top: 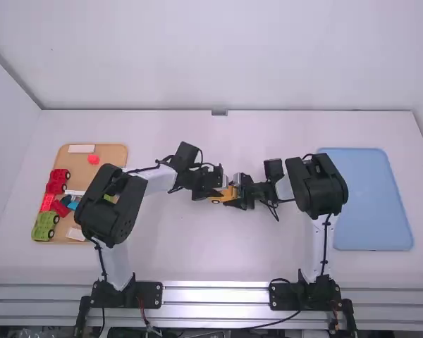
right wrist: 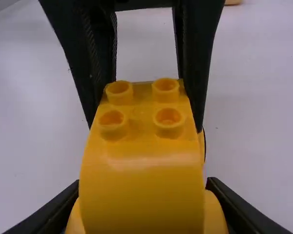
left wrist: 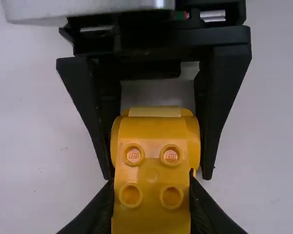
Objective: Assemble lego blocks to make yellow taxi
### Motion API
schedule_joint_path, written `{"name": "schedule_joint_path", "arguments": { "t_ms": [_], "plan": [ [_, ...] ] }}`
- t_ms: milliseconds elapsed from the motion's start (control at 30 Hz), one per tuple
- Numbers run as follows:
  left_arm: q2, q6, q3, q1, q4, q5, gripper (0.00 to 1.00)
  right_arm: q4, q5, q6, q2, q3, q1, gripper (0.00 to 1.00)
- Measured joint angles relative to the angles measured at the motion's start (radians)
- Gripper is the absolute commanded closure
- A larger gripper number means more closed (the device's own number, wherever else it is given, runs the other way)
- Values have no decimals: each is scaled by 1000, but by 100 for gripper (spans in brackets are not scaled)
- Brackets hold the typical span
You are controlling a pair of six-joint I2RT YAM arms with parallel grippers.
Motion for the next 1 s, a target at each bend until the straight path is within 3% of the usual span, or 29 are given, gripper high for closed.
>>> {"name": "schedule_joint_path", "arguments": {
  "t_ms": [500, 567, 700, 1000],
  "plan": [
    [-6, -4, 20, -17, -42, -52, 98, 1, 0, 0, 0, -2, 0, 54],
    [-6, -4, 21, -18, -40, -53, 95, 1, 0, -1, 0, -2, 0, 54],
    [-6, -5, 21, -18, -35, -53, 79, 1, 0, 0, 0, -2, 0, 54],
    [-4, -3, 23, -12, -37, -43, 71, 1, 0, 0, 0, -2, 0, 52]
  ]
}}
